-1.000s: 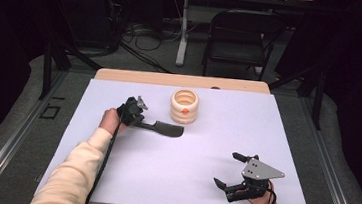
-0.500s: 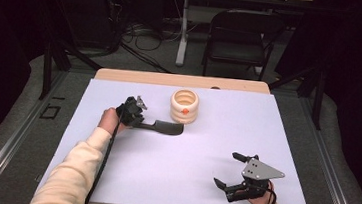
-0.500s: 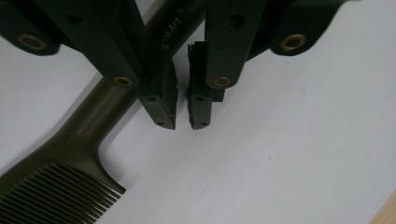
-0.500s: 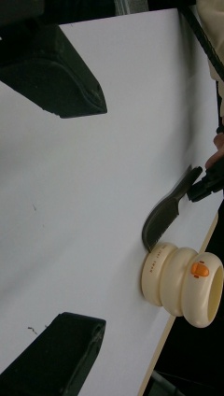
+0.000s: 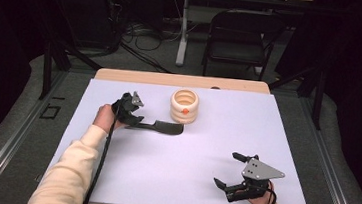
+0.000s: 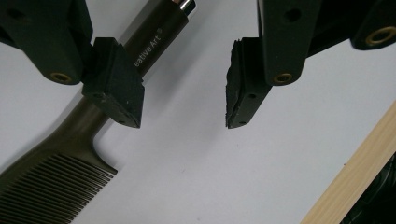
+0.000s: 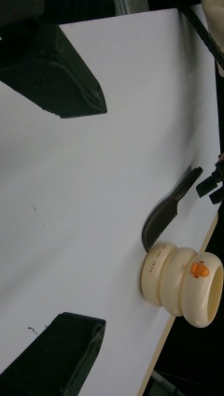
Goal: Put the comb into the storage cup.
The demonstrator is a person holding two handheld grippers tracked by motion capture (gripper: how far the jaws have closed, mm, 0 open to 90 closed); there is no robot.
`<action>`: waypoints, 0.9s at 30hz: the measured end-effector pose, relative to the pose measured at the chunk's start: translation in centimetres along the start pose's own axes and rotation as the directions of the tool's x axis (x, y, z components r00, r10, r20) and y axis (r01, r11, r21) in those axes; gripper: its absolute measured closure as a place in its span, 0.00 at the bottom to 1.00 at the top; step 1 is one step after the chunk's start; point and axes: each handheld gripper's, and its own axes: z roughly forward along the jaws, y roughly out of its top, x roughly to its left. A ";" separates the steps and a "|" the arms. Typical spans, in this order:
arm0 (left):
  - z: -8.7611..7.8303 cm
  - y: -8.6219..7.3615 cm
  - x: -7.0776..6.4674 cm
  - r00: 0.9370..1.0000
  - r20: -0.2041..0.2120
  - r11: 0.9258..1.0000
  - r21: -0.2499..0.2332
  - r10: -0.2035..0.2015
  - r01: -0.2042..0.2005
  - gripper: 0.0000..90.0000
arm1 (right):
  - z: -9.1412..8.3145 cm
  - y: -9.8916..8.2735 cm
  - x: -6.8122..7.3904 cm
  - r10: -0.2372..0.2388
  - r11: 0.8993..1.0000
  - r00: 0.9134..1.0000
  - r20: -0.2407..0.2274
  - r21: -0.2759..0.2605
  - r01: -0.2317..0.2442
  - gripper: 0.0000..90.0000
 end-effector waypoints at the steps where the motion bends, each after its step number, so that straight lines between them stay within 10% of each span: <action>1: -0.1 0.0 0.0 1.000 -0.003 1.000 0.001 0.002 -0.002 0.50 | 0.0 0.0 0.0 0.000 1.000 1.000 0.000 0.000 0.000 0.00; 17: -1.9 -0.4 0.2 0.993 0.041 0.994 0.005 0.111 -0.111 0.26 | 0.2 -0.1 0.0 0.011 1.000 1.000 0.002 0.009 -0.011 0.00; 27: -1.8 0.3 -0.3 0.963 0.105 0.967 0.037 0.247 -0.252 0.20 | 0.2 -0.1 0.0 0.013 1.000 1.000 -0.005 0.011 -0.013 0.00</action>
